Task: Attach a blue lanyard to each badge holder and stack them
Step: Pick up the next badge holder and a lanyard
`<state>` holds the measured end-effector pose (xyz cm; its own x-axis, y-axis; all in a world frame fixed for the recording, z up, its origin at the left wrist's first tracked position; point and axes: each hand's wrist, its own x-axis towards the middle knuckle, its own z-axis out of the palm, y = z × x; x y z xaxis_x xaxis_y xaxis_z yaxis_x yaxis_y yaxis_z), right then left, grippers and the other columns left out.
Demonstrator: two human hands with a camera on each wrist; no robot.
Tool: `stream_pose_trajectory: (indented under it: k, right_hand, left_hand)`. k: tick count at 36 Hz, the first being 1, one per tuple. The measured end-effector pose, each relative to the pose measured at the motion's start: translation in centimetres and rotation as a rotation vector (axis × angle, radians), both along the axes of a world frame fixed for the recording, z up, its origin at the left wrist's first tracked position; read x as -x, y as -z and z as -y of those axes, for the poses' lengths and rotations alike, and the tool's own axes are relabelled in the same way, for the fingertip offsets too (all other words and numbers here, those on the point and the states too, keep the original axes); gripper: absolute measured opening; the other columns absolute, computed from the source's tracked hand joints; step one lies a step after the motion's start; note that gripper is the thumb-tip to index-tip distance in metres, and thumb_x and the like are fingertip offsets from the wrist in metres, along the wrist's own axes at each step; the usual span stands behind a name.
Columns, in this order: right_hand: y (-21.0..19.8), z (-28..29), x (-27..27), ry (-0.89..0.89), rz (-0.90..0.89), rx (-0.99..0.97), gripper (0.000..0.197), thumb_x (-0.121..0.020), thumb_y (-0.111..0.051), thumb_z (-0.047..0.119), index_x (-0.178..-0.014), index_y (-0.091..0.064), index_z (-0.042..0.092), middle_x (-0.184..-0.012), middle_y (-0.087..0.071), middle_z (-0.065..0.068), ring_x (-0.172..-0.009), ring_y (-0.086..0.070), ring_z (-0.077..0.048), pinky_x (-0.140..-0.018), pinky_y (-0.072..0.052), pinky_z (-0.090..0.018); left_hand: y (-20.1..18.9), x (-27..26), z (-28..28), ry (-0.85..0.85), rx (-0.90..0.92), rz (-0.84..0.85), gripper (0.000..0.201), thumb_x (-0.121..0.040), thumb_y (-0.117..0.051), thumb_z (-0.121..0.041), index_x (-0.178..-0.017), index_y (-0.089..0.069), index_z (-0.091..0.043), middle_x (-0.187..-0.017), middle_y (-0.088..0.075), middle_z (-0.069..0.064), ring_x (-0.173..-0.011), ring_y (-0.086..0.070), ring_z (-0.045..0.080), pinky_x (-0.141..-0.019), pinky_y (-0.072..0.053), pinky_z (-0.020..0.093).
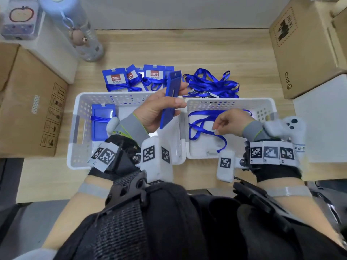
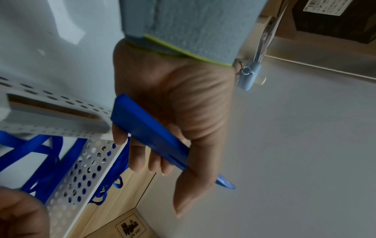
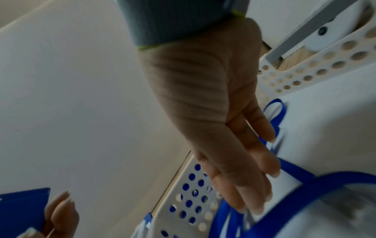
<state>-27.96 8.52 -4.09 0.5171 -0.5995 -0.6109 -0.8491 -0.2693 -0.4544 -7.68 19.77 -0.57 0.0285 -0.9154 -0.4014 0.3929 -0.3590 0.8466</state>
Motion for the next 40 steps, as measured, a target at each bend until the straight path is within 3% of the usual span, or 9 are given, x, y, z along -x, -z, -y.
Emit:
stream_pose_trajectory:
  k: [7, 10, 12, 16, 20, 28, 35, 37, 40]
  right_hand:
    - [1.7, -2.0, 0.9, -0.042, -0.073, -0.059, 0.018, -0.075, -0.067, 0.002, -0.082, -0.065, 0.019, -0.07, -0.059, 0.007, -0.078, -0.056, -0.015, -0.075, -0.047, -0.024]
    - [2.3, -2.5, 0.8, -0.085, -0.118, -0.075, 0.021, -0.073, -0.069, 0.002, -0.087, -0.068, 0.017, -0.078, -0.062, 0.003, -0.082, -0.057, -0.015, -0.084, -0.048, -0.029]
    - [2.6, -2.8, 0.7, -0.104, -0.152, -0.06, 0.021, -0.072, -0.071, 0.005, -0.089, -0.069, 0.017, -0.084, -0.061, 0.002, -0.085, -0.056, -0.015, -0.087, -0.047, -0.03]
    - [3.2, -3.1, 0.3, -0.156, -0.225, -0.013, 0.017, -0.073, -0.072, 0.015, -0.081, -0.064, 0.026, -0.075, -0.053, 0.014, -0.087, -0.056, -0.015, -0.084, -0.047, -0.028]
    - [3.6, -3.4, 0.1, -0.187, -0.284, 0.026, 0.013, -0.075, -0.071, 0.023, -0.08, -0.062, 0.031, -0.087, -0.057, 0.007, -0.092, -0.058, -0.018, -0.077, -0.045, -0.027]
    - [3.7, -3.9, -0.2, -0.191, -0.313, 0.086, 0.008, -0.08, -0.064, 0.032, -0.085, -0.063, 0.026, -0.089, -0.057, 0.006, -0.089, -0.056, -0.019, -0.075, -0.043, -0.026]
    - [2.5, -3.2, -0.9, -0.126, -0.253, 0.151, 0.011, -0.086, -0.055, 0.018, -0.088, -0.06, 0.027, -0.109, -0.064, 0.001, -0.105, -0.056, -0.023, -0.086, -0.041, -0.03]
    - [2.0, -3.0, -1.3, -0.018, -0.128, 0.153, 0.013, -0.089, -0.047, 0.013, -0.087, -0.053, 0.024, -0.106, -0.062, -0.002, -0.096, -0.056, -0.026, -0.086, -0.043, -0.034]
    - [0.6, -2.9, -2.1, 0.25, 0.206, 0.009, 0.023, -0.091, -0.042, 0.008, -0.077, -0.043, 0.026, -0.09, -0.065, -0.005, -0.083, -0.055, -0.021, -0.072, -0.044, -0.032]
  left_hand:
    - [0.8, 1.1, -1.2, 0.017, -0.028, -0.018, 0.06, -0.046, -0.068, -0.03, -0.105, -0.059, -0.027, -0.105, -0.059, -0.009, -0.08, -0.058, 0.007, -0.076, -0.042, 0.024]
    - [0.9, 1.2, -1.6, 0.03, -0.04, -0.014, 0.061, -0.045, -0.068, -0.031, -0.105, -0.058, -0.028, -0.104, -0.058, -0.01, -0.083, -0.055, 0.007, -0.077, -0.042, 0.024]
    - [1.0, 1.2, -1.8, 0.038, -0.045, -0.006, 0.061, -0.045, -0.067, -0.032, -0.105, -0.058, -0.029, -0.103, -0.058, -0.011, -0.084, -0.055, 0.008, -0.079, -0.042, 0.025]
    - [1.1, 0.9, -2.3, 0.047, -0.042, 0.008, 0.06, -0.046, -0.067, -0.033, -0.106, -0.058, -0.03, -0.104, -0.058, -0.011, -0.084, -0.057, 0.007, -0.082, -0.041, 0.027]
    - [1.2, 0.7, -2.7, 0.04, -0.045, 0.01, 0.061, -0.047, -0.068, -0.033, -0.107, -0.058, -0.029, -0.104, -0.059, -0.012, -0.081, -0.059, 0.005, -0.082, -0.041, 0.026]
    - [1.1, 0.4, -3.1, 0.032, -0.052, 0.012, 0.061, -0.047, -0.068, -0.033, -0.107, -0.058, -0.028, -0.102, -0.06, -0.012, -0.08, -0.059, 0.004, -0.08, -0.043, 0.025]
    - [1.0, 0.1, -3.1, 0.034, -0.07, 0.049, 0.059, -0.046, -0.068, -0.032, -0.104, -0.057, -0.029, -0.1, -0.059, -0.013, -0.085, -0.056, 0.007, -0.08, -0.043, 0.024]
    - [1.1, 0.0, -3.0, 0.044, -0.081, 0.095, 0.053, -0.053, -0.07, -0.025, -0.104, -0.057, -0.03, -0.098, -0.059, -0.015, -0.085, -0.056, 0.005, -0.079, -0.042, 0.023]
    - [1.2, -0.2, -3.0, 0.052, -0.098, 0.176, 0.048, -0.057, -0.07, -0.02, -0.102, -0.058, -0.03, -0.095, -0.062, -0.014, -0.078, -0.058, 0.001, -0.075, -0.041, 0.02]
